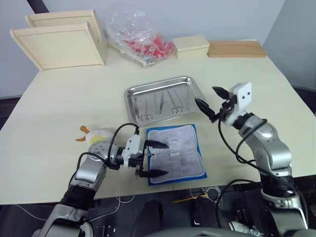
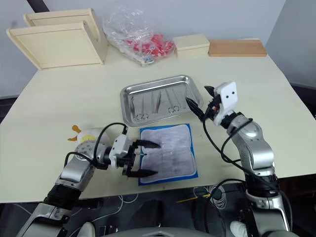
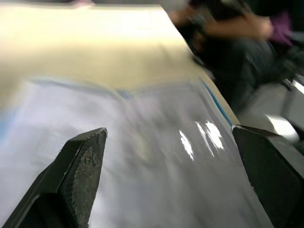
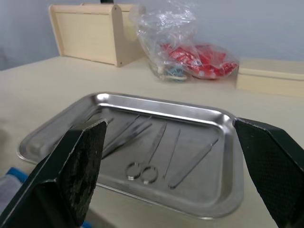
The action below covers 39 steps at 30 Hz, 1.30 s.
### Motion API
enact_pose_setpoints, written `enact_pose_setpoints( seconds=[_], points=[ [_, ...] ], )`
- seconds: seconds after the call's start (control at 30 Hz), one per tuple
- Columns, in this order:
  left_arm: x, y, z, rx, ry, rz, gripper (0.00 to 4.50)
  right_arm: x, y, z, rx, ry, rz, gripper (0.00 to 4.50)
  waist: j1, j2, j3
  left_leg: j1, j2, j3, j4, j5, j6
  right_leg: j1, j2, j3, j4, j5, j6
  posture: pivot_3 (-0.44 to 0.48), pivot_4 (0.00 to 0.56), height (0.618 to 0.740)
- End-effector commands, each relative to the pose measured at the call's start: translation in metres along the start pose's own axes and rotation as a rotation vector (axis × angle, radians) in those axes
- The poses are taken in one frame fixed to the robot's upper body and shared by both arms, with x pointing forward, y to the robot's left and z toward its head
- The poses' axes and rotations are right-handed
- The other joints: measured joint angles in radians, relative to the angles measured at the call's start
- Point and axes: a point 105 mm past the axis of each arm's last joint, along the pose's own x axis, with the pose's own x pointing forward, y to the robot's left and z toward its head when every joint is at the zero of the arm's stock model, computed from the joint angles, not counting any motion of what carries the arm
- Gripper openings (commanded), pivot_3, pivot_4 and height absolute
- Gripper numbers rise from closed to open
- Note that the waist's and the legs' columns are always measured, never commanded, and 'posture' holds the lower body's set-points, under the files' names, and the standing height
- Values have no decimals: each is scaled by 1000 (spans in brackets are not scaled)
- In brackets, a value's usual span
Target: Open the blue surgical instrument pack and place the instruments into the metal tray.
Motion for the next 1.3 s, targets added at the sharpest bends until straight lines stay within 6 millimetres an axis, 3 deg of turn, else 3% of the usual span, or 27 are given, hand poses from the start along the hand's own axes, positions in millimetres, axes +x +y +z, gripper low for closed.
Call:
enact_pose_setpoints(
  seconds=[0.03,0.13,0.27,0.63,0.73,0.93,1.3],
  points=[
    [-7,8,26,23,-72,87,4500,-13,-1,17,-76,-69,-9,4454,-1,0,0,0,0,0,0,0,0,0,0,0,0,0,0,0,150,740],
    [-21,9,37,-4,-99,164,4500,-30,0,17,-59,-78,27,4454,-3,-1,1,1,0,0,0,0,0,0,0,1,0,0,0,0,150,740],
    [-44,2,35,-63,-71,261,4500,-55,-6,9,-7,-40,43,4454,-2,-1,2,1,0,0,0,0,0,0,0,1,0,0,0,0,150,740],
    [-109,-38,-11,-251,63,584,4500,-126,-36,-4,50,35,-62,4454,5,-4,4,4,2,0,0,0,0,1,-2,4,0,-3,-3,0,150,740],
    [-128,-48,-23,-284,105,694,4500,-154,-43,-15,45,98,-109,4454,12,-4,4,4,2,1,0,0,0,1,-2,4,0,-3,-3,0,150,740],
    [-162,-57,-37,-339,140,900,4500,-192,-45,-34,33,185,-208,4454,22,-5,5,4,2,2,0,0,0,0,-2,5,0,-3,-3,0,150,740],
    [-180,-75,-53,-358,304,1023,4500,-233,-44,-50,55,246,-353,4454,22,-5,5,5,3,4,0,0,-1,0,-11,7,0,-3,-2,0,150,740]
  ],
)
